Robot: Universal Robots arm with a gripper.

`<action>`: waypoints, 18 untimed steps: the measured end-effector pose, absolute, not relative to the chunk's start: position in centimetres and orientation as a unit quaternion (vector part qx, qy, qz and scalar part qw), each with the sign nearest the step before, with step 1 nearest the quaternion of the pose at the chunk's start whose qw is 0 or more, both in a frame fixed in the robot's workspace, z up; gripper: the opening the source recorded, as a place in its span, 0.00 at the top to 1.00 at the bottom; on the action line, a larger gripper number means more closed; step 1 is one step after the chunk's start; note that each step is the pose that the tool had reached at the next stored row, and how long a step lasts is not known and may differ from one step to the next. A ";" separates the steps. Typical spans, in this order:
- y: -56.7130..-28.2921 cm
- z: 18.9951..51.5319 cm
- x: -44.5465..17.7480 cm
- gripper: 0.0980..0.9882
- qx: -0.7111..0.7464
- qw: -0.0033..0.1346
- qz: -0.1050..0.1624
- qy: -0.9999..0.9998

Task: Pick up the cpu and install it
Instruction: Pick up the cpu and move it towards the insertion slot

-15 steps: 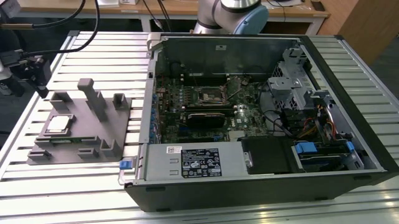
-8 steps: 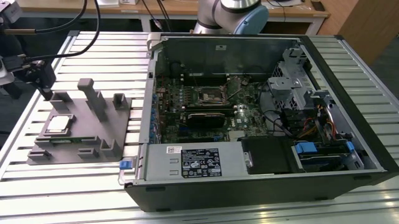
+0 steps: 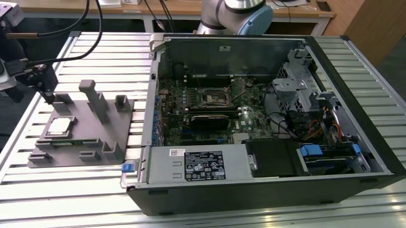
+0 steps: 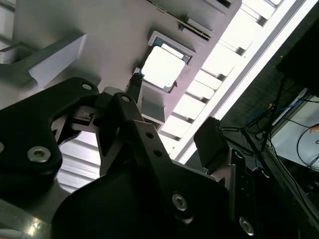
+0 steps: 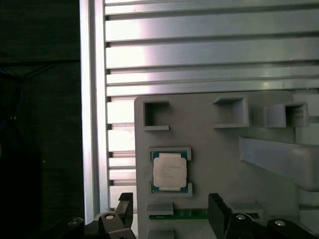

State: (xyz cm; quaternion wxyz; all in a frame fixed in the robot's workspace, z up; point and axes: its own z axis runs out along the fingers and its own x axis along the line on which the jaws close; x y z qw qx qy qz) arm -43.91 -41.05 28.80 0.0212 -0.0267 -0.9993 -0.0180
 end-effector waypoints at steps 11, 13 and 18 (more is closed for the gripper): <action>-41.1 28.4 -43.9 0.32 -0.027 0.021 -0.018 -0.999; -41.1 28.3 -43.9 0.32 -0.027 0.021 -0.018 -0.999; -41.1 28.2 -43.9 0.32 -0.027 0.021 -0.018 -0.999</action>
